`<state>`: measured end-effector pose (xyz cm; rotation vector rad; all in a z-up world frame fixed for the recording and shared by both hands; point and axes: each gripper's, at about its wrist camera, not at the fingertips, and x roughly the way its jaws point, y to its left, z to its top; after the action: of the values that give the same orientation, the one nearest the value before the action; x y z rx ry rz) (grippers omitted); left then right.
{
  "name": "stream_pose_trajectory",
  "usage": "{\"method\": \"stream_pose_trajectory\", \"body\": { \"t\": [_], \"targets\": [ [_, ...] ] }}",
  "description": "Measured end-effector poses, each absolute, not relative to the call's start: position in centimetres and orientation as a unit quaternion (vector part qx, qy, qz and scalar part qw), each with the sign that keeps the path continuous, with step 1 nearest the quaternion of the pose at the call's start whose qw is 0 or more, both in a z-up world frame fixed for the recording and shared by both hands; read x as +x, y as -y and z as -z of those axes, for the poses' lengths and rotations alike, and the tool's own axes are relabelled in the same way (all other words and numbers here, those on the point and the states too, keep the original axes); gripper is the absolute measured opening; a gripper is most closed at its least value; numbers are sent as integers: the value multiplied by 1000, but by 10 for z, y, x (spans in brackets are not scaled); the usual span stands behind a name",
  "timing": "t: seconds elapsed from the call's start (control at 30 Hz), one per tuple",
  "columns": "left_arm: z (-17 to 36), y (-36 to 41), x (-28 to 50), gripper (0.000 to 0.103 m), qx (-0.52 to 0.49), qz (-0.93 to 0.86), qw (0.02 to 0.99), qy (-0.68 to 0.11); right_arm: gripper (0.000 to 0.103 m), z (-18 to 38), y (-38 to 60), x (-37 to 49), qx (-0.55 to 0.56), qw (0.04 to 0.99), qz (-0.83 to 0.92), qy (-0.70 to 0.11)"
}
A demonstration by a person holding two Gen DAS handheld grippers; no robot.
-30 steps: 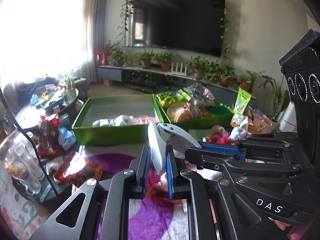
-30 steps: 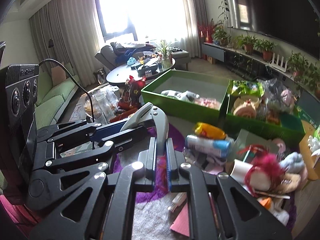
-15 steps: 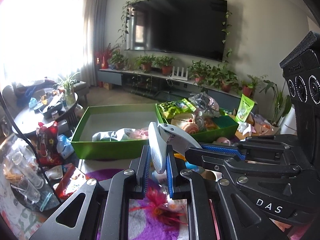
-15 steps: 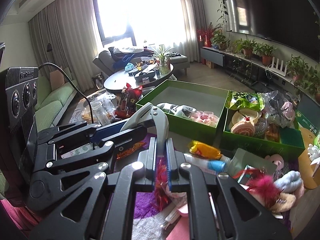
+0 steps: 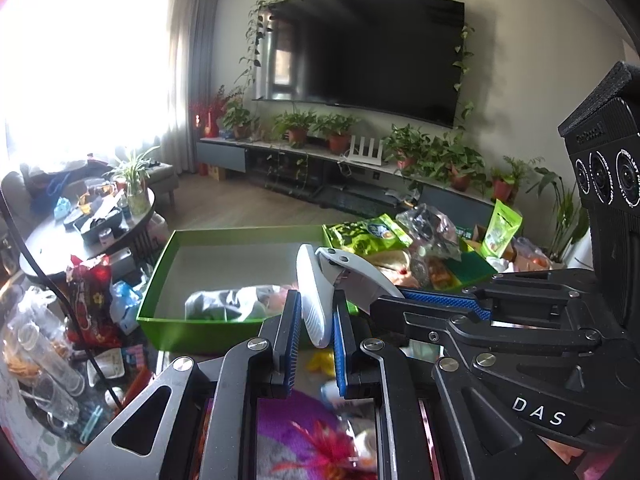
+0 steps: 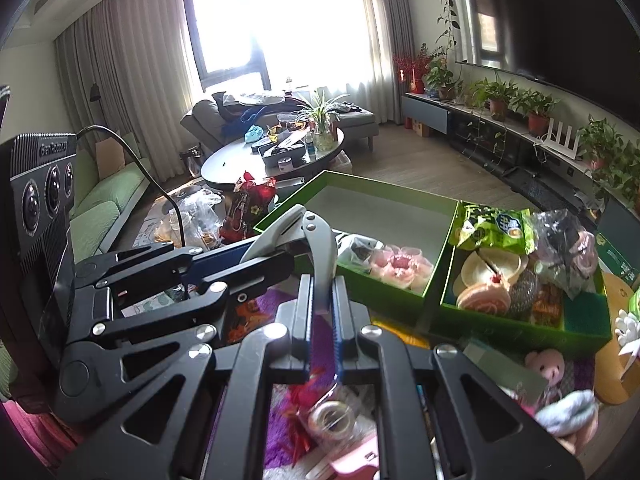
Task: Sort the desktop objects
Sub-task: 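Lower the white clip into the green box and open the right tool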
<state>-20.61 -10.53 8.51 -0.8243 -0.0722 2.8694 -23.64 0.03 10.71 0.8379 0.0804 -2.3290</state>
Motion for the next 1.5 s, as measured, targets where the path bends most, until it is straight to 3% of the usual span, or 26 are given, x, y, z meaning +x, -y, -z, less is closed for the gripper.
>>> {"method": "stream_pose_trajectory", "body": {
  "t": [0.53,1.5],
  "targets": [
    [-88,95,-281,13,-299,-951,77,25,10,-110,-10,-308,335,327,883,-8],
    [-30,96,-360,13,-383,-920,65,47,10,-59,-6,-391,402,326,856,-1]
  ]
}}
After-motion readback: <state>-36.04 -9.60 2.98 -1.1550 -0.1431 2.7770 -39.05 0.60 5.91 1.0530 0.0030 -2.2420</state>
